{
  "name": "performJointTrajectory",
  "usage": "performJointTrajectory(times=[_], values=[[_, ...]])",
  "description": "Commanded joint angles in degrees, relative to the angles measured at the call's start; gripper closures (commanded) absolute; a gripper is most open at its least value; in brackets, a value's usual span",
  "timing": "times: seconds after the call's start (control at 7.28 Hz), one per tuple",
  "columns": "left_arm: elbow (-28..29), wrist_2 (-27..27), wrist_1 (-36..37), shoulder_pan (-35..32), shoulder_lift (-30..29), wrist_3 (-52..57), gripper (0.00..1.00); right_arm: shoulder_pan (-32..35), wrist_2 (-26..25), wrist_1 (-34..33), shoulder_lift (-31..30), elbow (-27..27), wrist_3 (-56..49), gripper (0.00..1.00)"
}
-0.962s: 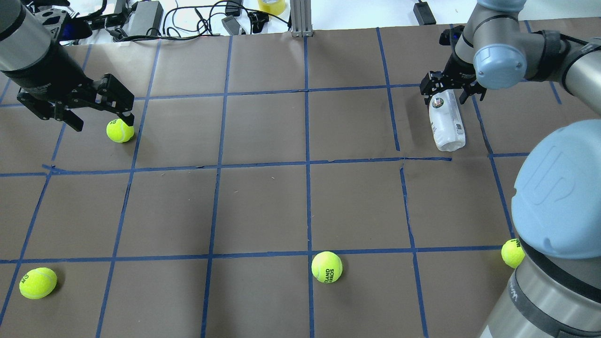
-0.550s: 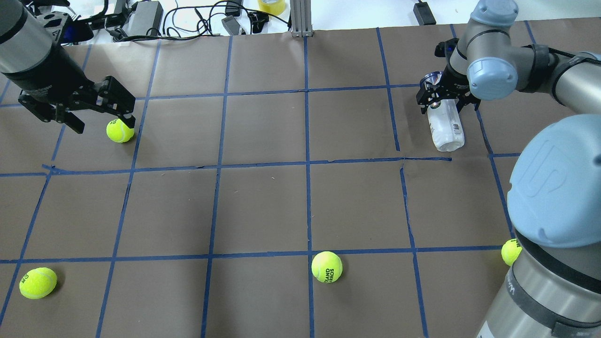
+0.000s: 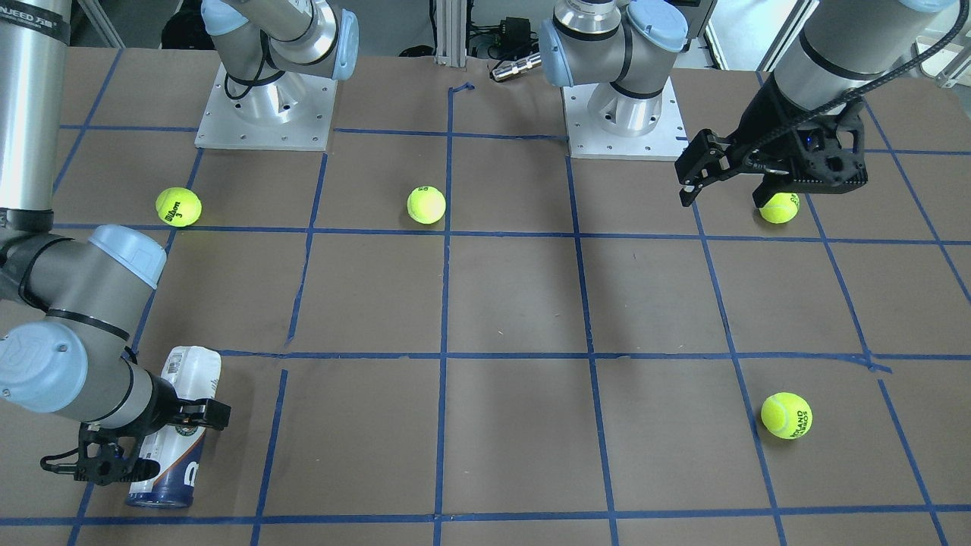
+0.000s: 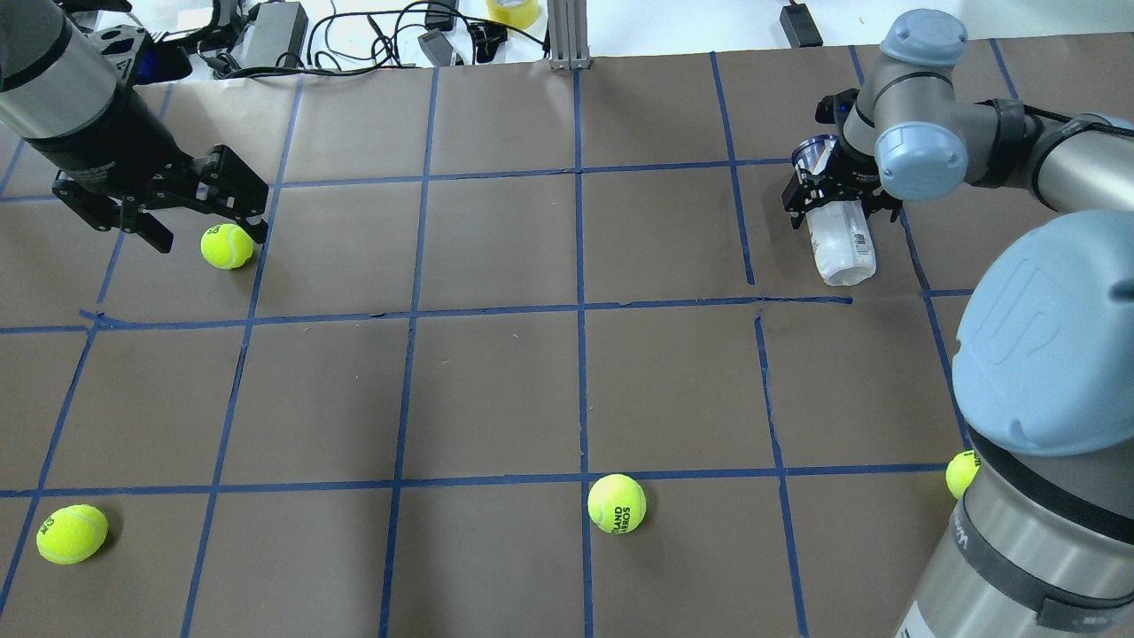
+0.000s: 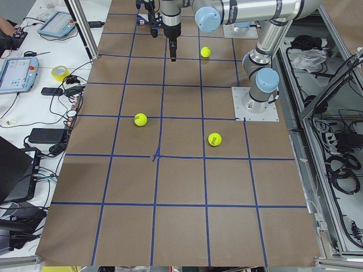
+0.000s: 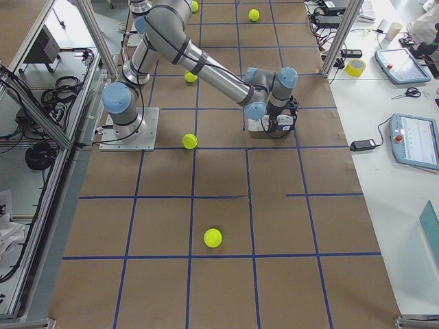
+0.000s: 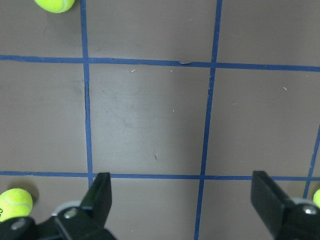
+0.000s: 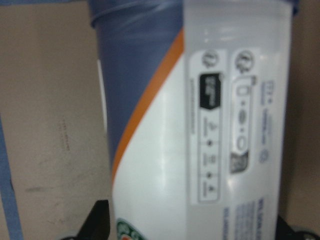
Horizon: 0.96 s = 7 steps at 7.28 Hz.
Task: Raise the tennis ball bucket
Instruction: 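Close the right gripper around the can's body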
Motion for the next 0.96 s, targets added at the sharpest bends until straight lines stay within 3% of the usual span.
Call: performJointTrajectory(times=[0.0,0.14,0.82], values=[[0.3,0.0,0.7,-5.1,-0.4,-0.4,0.0,0.0,-0.1,-0.6,0.4,0.0,0.0,0.0],[0.2,0.1,0.6,-7.4,-0.1,-0.4,0.0,0.0,0.0,-0.6,0.4,0.1,0.0,0.0],[-0.1,0.4,0.7,-7.6,-0.2,0.0,0.0,0.0,-0.3,-2.1,0.0,-0.1,-1.4,0.44]])
